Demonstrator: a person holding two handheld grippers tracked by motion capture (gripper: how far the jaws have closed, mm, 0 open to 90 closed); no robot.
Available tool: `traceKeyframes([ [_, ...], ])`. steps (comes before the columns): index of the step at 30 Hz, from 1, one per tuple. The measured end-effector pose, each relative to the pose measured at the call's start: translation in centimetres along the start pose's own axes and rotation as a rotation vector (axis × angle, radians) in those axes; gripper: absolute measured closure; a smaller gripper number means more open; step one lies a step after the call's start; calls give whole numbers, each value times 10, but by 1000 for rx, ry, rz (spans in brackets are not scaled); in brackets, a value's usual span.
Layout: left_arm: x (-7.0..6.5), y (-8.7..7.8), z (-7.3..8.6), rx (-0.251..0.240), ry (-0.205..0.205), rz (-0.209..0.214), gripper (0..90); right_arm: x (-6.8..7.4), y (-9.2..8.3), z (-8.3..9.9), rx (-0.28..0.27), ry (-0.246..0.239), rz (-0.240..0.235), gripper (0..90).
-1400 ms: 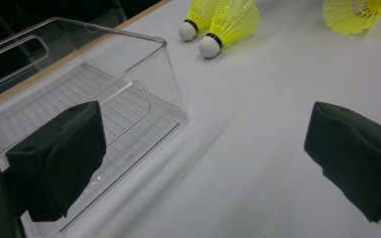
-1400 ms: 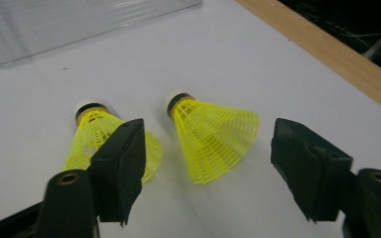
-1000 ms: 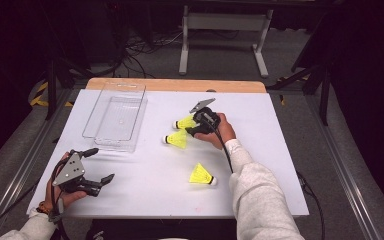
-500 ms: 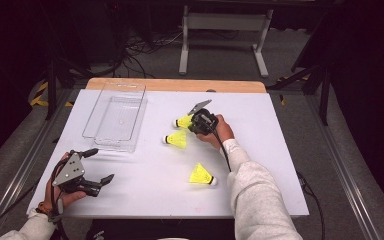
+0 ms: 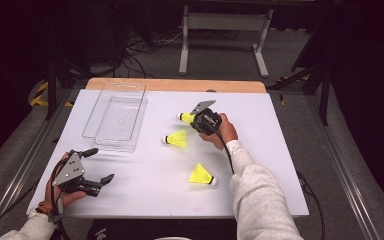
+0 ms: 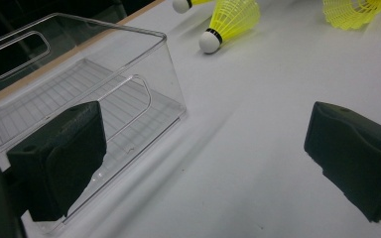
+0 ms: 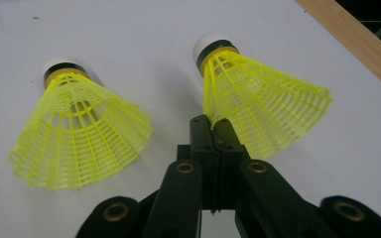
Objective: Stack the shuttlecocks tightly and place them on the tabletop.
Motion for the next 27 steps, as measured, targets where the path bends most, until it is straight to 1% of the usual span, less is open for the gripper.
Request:
traceKeyframes([
  [6,0,0,0,1,-1,0,38,3,-22,10,-44,4,12,900],
  [9,-1,1,0,3,-2,0,38,6,-30,15,-58,2,-1,900],
  [10,-1,1,0,3,-2,0,38,6,-30,15,-58,2,-1,900],
  [11,0,1,0,6,-1,-2,38,8,-33,19,-55,-2,-1,900],
  [12,0,1,0,7,-1,-2,39,9,-36,23,-52,-6,-11,900],
  [15,-1,1,0,6,-3,-2,38,11,-40,31,-55,-1,-19,900],
  [17,-1,1,0,5,-4,-1,38,12,-43,36,-55,1,-36,900],
  [19,0,1,0,8,-3,-1,38,13,-44,42,-46,-4,-31,900],
  [22,-1,2,0,9,-3,0,38,17,-44,47,-36,-12,-52,900],
  [26,-1,1,0,9,-2,-1,39,22,-42,50,-26,-23,-78,900],
  [27,-1,1,0,9,-4,-2,39,23,-42,50,-25,-29,-78,900],
])
Point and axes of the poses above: each handheld gripper's, and its own axes: y roughly forward along the jaws, z roughly out of its underside, x roughly to its left, the point moved 6 cm from there along y, roughly forward along the jaws, and after that the axes turned 3 degrees about y, right-handed, at the moved point
